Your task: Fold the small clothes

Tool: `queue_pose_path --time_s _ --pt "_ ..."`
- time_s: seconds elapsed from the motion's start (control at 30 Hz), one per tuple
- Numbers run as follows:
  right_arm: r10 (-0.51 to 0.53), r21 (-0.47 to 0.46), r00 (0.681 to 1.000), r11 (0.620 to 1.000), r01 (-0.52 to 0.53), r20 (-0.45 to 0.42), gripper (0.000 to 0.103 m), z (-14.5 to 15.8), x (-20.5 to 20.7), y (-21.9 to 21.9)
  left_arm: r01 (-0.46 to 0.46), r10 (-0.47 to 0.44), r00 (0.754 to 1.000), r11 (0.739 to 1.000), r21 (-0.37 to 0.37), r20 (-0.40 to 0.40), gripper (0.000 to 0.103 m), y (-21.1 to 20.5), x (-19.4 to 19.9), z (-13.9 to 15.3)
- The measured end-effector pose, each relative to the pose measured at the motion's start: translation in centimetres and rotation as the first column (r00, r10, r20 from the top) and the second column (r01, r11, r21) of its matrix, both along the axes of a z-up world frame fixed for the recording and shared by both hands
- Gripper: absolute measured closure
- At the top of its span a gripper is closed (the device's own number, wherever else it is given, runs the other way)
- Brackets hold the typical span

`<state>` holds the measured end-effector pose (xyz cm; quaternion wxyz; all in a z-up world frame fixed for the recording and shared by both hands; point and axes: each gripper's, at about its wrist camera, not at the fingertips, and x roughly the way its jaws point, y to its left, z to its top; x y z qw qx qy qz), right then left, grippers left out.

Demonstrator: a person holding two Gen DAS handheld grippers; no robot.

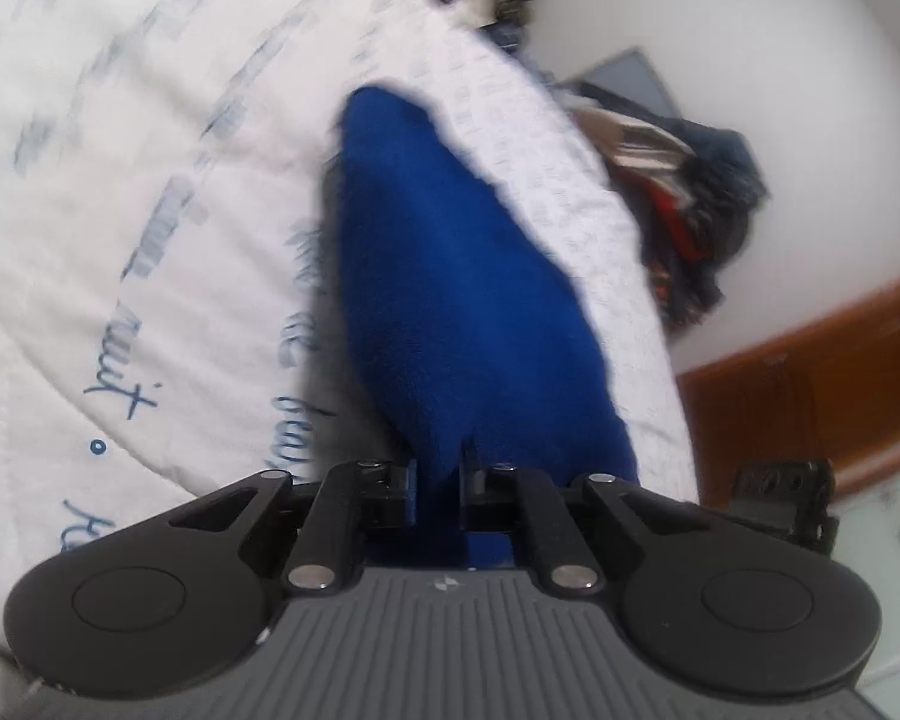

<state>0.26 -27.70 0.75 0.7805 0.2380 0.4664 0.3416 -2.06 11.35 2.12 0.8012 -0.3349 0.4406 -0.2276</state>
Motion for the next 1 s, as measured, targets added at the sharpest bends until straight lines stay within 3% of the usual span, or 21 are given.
queue_pose_path --time_s 0.07,0.13,0.17,0.2,0.27,0.33,0.37,0.4,0.6,0.63,0.67,0.7,0.73,0.77,0.8,0.83,0.87,0.9,0.93,0.97,1.0 --pt "0.02 -0.004 0.999 1.0 -0.02 0.033 0.093 0.9 -1.4 -0.6 0.046 -0.048 0.998 0.998 0.053 0.036 0.09 -0.2 -1.1 0.6" --pt "0.049 -0.068 0.998 0.997 -0.047 0.026 0.091 -0.1 -2.1 -0.4 0.085 -0.093 0.995 0.975 0.205 0.033 0.083 -1.0 -1.7 -0.2" --pt "0.04 -0.127 0.999 0.991 -0.038 0.016 0.087 -0.8 -2.2 -0.3 0.072 -0.083 0.996 0.968 0.239 0.033 0.077 -1.0 -1.8 -0.7" --pt "0.029 -0.08 0.999 0.996 -0.028 0.017 0.084 -1.0 -2.0 -0.9 0.064 -0.076 0.996 0.974 0.219 0.047 0.075 -0.5 -1.9 -0.7" --pt "-0.038 -0.041 0.999 0.998 0.038 -0.006 0.065 -0.1 -1.3 -2.3 0.018 -0.037 0.996 0.977 0.212 0.086 0.055 0.3 -1.4 0.4" --pt "-0.145 0.011 0.986 0.989 0.144 0.085 0.018 1.7 -0.6 -3.9 -0.046 0.002 0.984 0.969 0.242 0.178 0.032 0.4 -0.3 2.0" --pt "-0.187 0.041 0.973 0.982 0.183 0.135 0.009 2.4 0.0 -4.6 -0.071 0.01 0.973 0.963 0.259 0.23 0.021 0.1 0.7 2.5" --pt "-0.207 0.056 0.965 0.978 0.2 0.161 0.003 2.7 1.1 -4.8 -0.093 0.017 0.964 0.956 0.277 0.264 0.019 -0.1 2.0 2.8" --pt "-0.258 -0.046 0.964 0.964 0.261 0.066 0.003 0.5 10.2 -2.4 -0.103 0.043 0.985 0.926 0.364 0.167 0.026 -2.3 12.7 0.4" --pt "-0.24 -0.039 0.967 0.969 0.244 0.086 0.007 0.4 10.8 -1.6 -0.11 0.032 0.978 0.917 0.383 0.204 0.037 -2.9 13.3 0.4" --pt "-0.216 -0.043 0.97 0.974 0.222 0.114 0.014 0.3 11.1 -0.6 -0.075 -0.018 0.977 0.903 0.423 0.211 0.082 -3.7 13.8 0.3" --pt "-0.16 -0.094 0.98 0.981 0.171 0.12 0.078 0.0 10.8 0.2 -0.056 -0.068 0.968 0.879 0.473 0.242 0.085 -4.7 13.7 0.4" --pt "-0.122 -0.153 0.982 0.978 0.144 0.144 0.092 -0.1 10.5 1.6 -0.109 -0.097 0.935 0.835 0.539 0.34 0.088 -6.0 12.5 1.1" --pt "-0.089 -0.206 0.968 0.969 0.139 0.235 0.092 0.7 9.8 2.7 -0.172 -0.149 0.875 0.794 0.583 0.461 0.089 -7.1 10.2 1.8" --pt "-0.034 -0.264 0.939 0.955 0.131 0.343 0.092 1.8 8.2 3.5 -0.235 -0.206 0.791 0.767 0.597 0.576 0.089 -7.9 7.3 2.3" --pt "0.032 -0.311 0.884 0.941 0.13 0.466 0.093 2.9 5.8 4.1 -0.287 -0.26 0.713 0.74 0.609 0.651 0.089 -8.6 4.8 2.2" --pt "0.097 -0.363 0.812 0.92 0.148 0.576 0.093 3.7 3.3 4.6 -0.317 -0.305 0.68 0.698 0.642 0.667 0.089 -9.1 3.5 1.7" --pt "0.162 -0.431 0.748 0.884 0.179 0.644 0.093 3.7 1.8 5.1 -0.299 -0.336 0.7 0.664 0.686 0.63 0.088 -9.4 3.7 0.7" --pt "0.213 -0.502 0.731 0.842 0.199 0.648 0.092 3.1 1.8 5.7 -0.272 -0.347 0.735 0.635 0.723 0.582 0.087 -9.5 4.7 -0.5" --pt "0.236 -0.544 0.756 0.819 0.184 0.611 0.092 2.0 3.0 6.0 -0.243 -0.324 0.789 0.616 0.75 0.522 0.086 -9.5 6.2 -1.3" --pt "0.228 -0.554 0.801 0.819 0.149 0.554 0.091 1.1 4.5 6.1 -0.23 -0.271 0.827 0.636 0.737 0.492 0.084 -8.9 7.3 -1.4"
